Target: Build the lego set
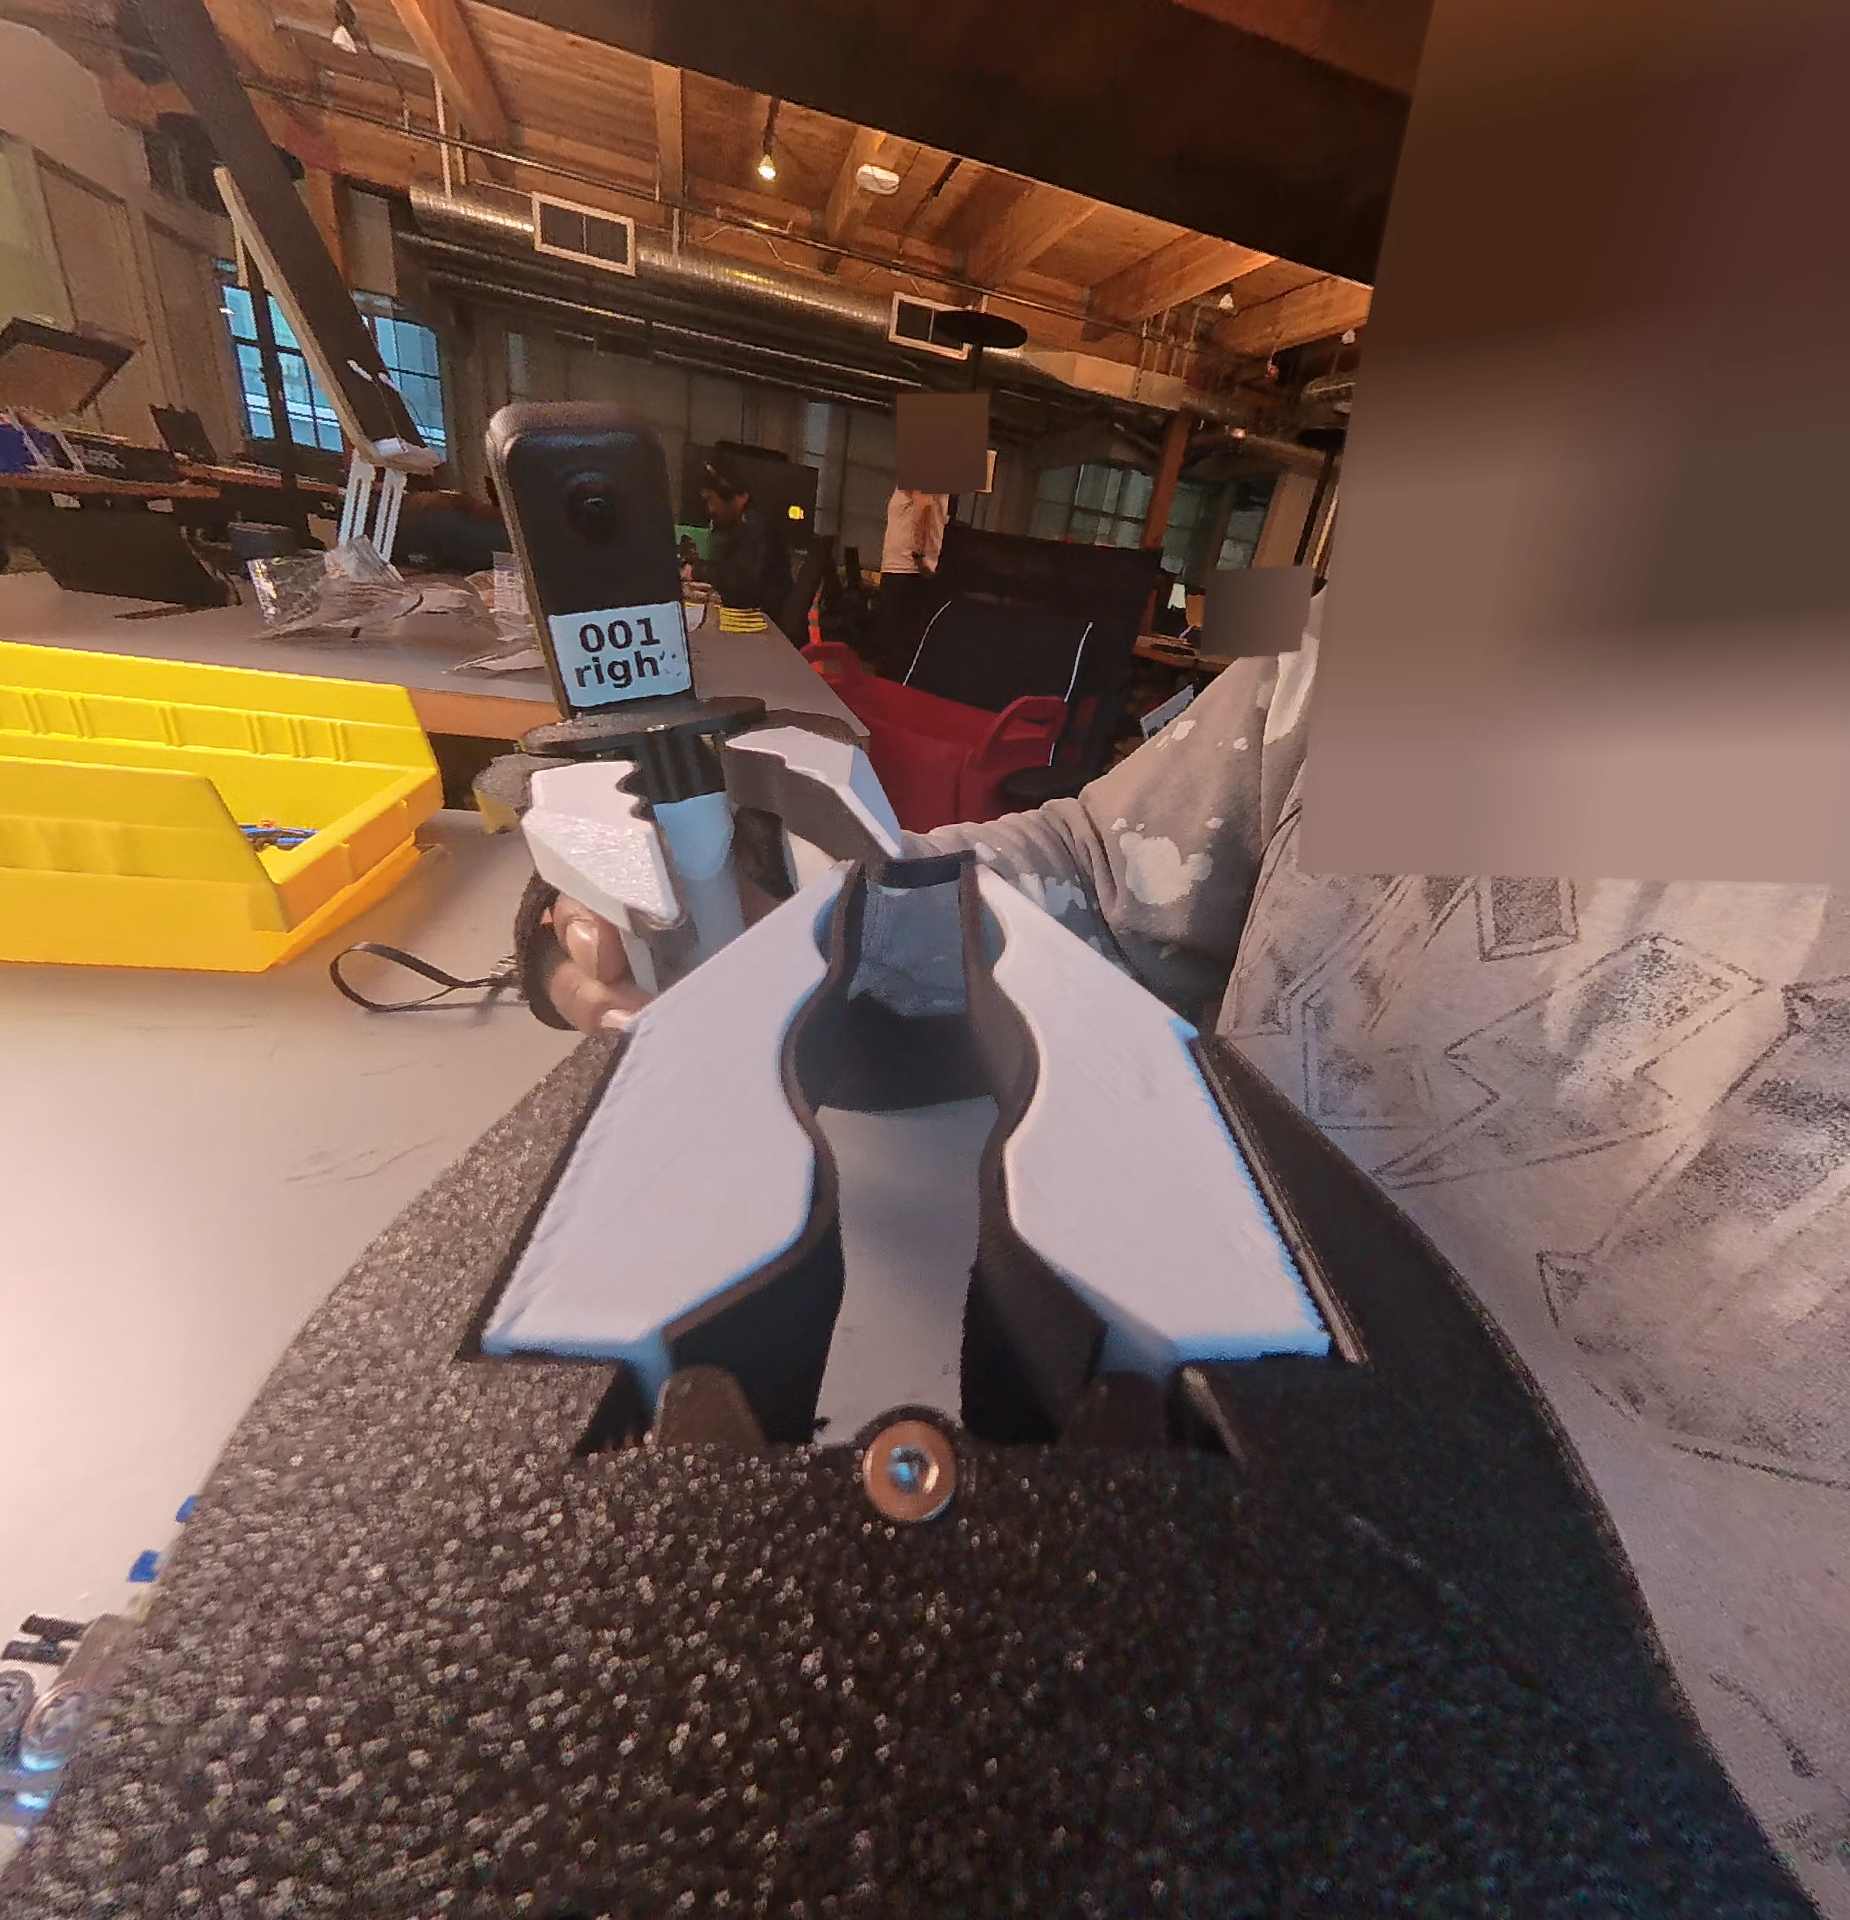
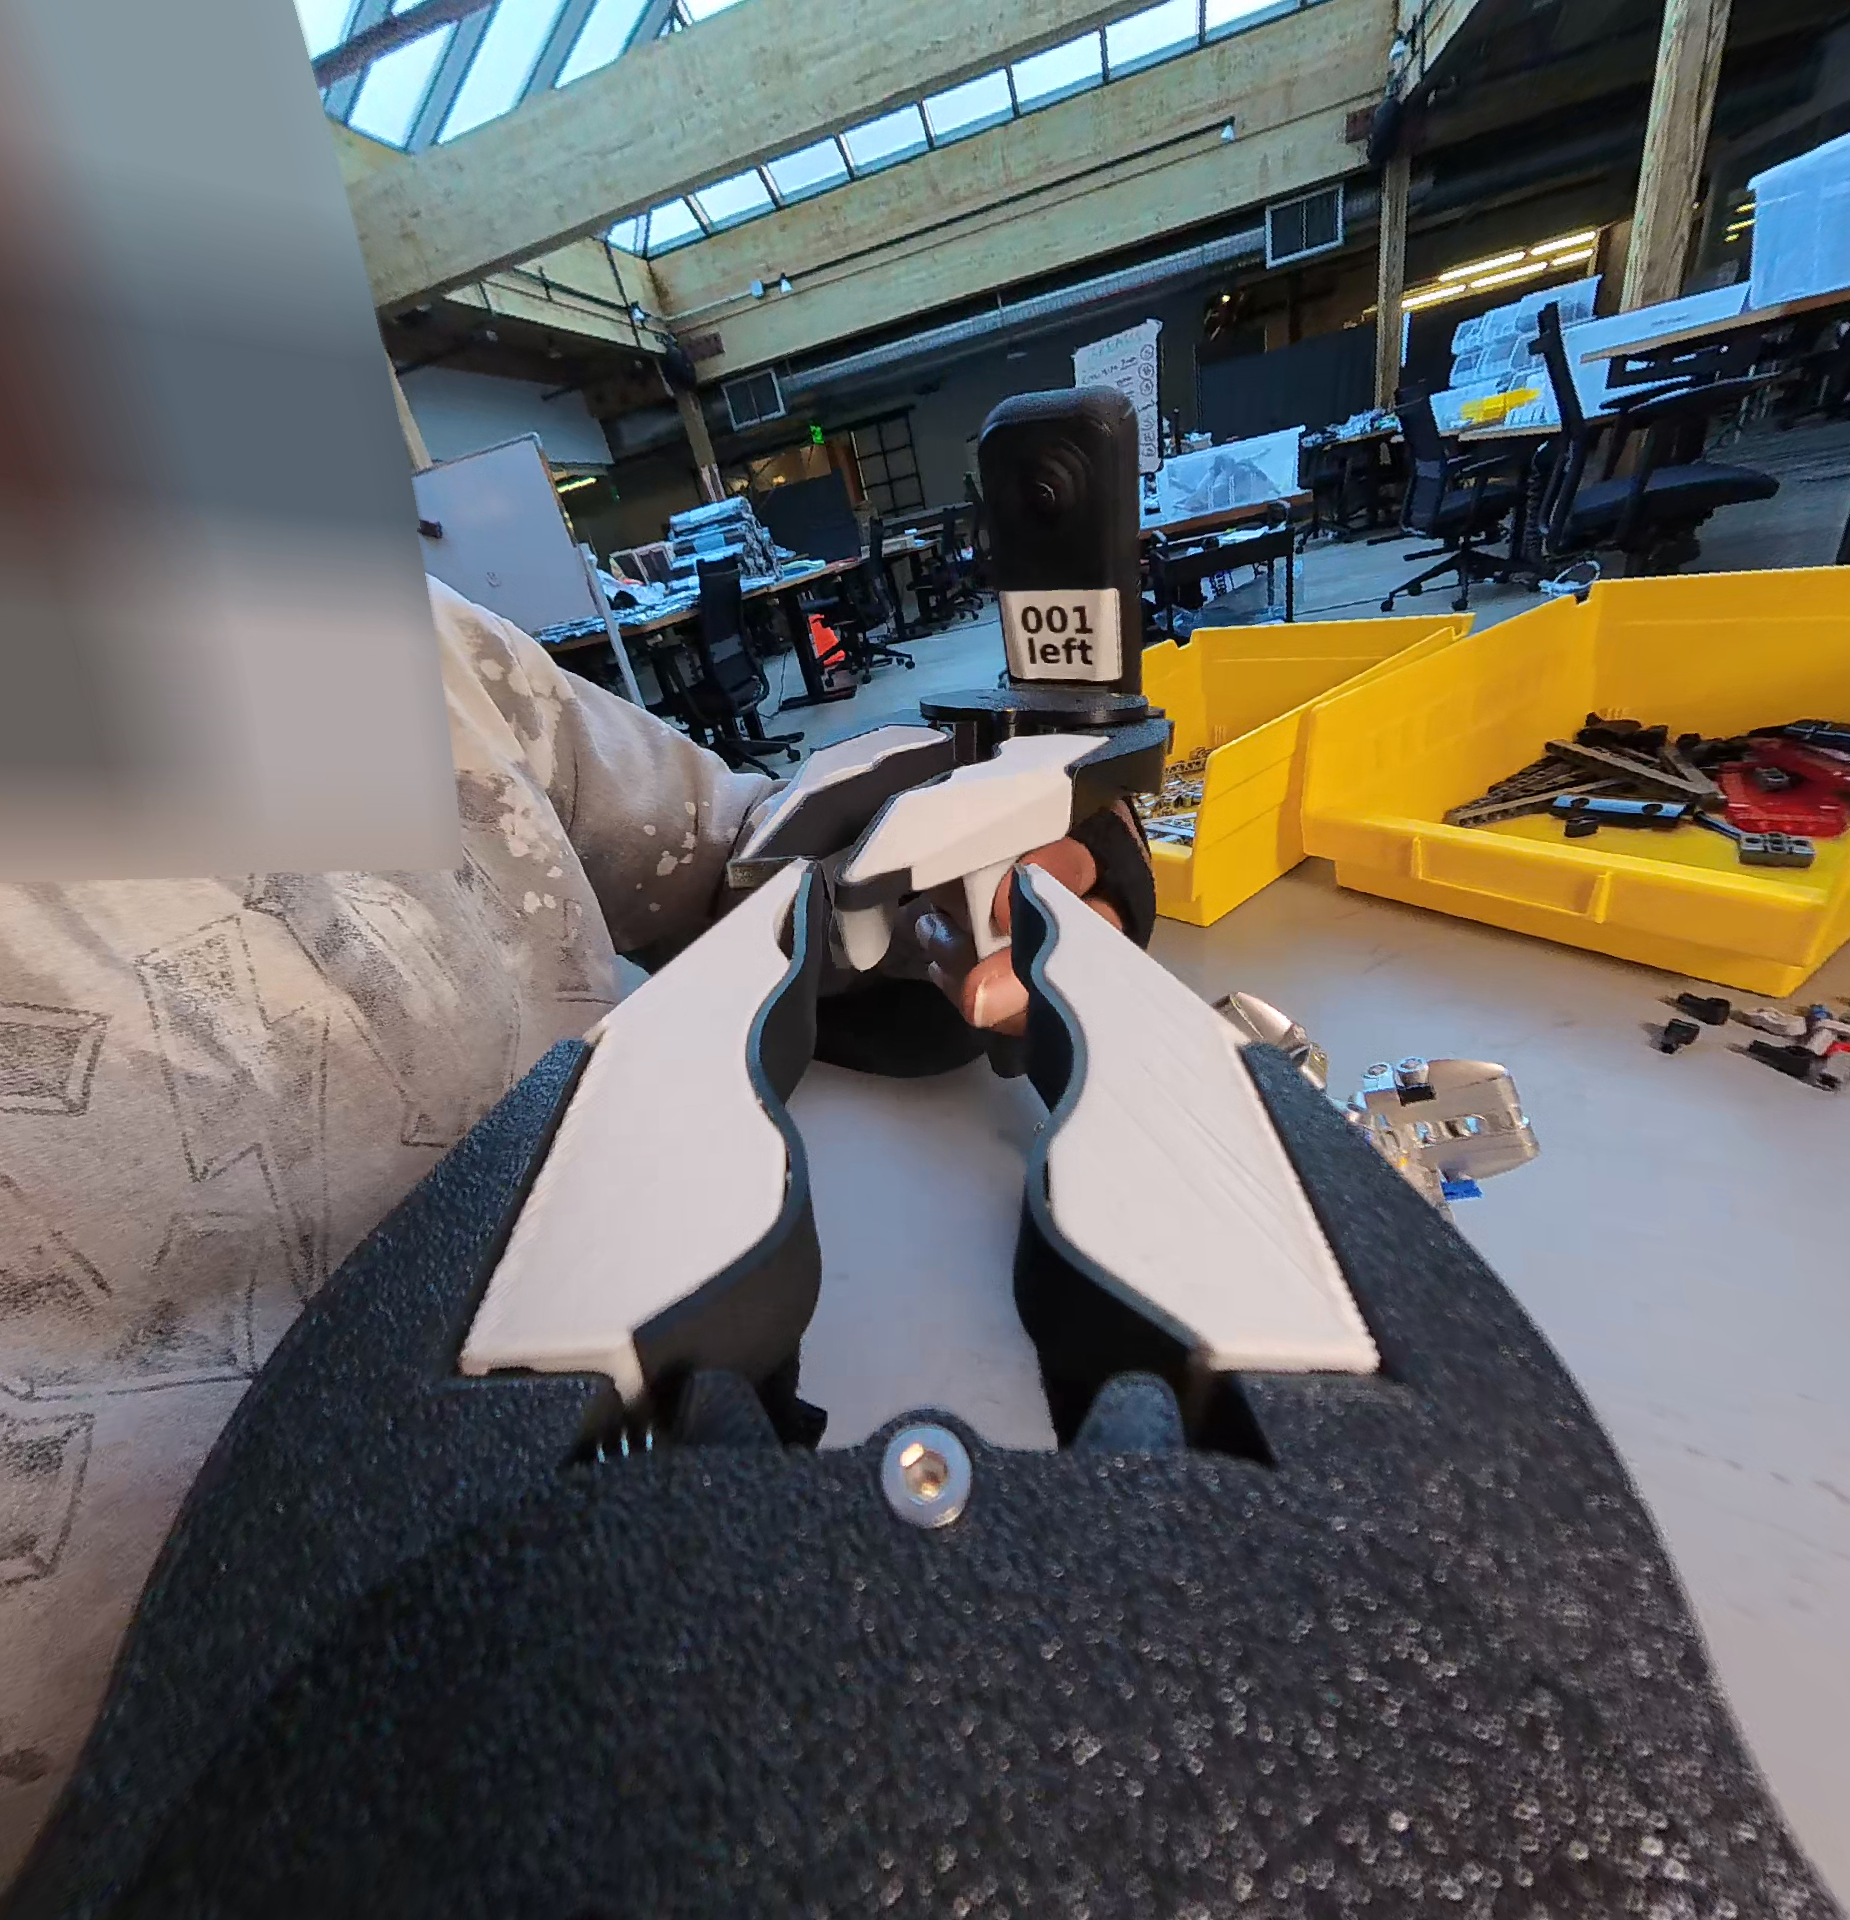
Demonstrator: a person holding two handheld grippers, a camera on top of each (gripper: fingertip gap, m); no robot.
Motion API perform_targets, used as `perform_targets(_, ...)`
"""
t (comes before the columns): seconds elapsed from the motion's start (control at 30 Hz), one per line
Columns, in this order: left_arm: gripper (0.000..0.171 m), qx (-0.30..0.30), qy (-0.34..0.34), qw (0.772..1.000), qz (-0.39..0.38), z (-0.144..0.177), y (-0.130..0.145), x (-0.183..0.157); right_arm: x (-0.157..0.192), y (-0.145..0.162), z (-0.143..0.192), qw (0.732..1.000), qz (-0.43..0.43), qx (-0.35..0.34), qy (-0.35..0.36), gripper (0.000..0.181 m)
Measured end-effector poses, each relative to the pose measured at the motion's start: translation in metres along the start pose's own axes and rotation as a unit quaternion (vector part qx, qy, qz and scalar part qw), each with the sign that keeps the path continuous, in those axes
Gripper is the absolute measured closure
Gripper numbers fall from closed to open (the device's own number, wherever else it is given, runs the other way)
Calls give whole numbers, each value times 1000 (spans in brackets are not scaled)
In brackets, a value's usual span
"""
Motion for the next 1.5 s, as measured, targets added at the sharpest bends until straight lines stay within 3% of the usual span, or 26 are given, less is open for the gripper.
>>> perform_targets(0.6, 161, 29, 8, 999, 19, -4, 10, 0, 2, 8, -5, 999, 26, 34, 4, 147)
perform_targets(1.07, 165, 42, -35, 998, -28, -4, 1, -1, 10, -2, -7, 996, 75, 30, 25, 159)
perform_targets(1.33, 166, 30, -73, 996, -45, -6, -7, -1, 9, -12, -3, 988, 130, 32, 76, 155)
perform_targets(1.5, 165, 25, -90, 993, -76, -6, -10, -1, 2, -15, 1, 989, 119, 8, 90, 141)
Point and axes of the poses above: each gripper's, where its closed fingertips meet, z back along the fingers, y out of its underside, x = y × z across the jaws, the point moved 4 cm from there along z, back along the fingers, and after that the axes turned 9 degrees about -y, right-handed, at the moved point
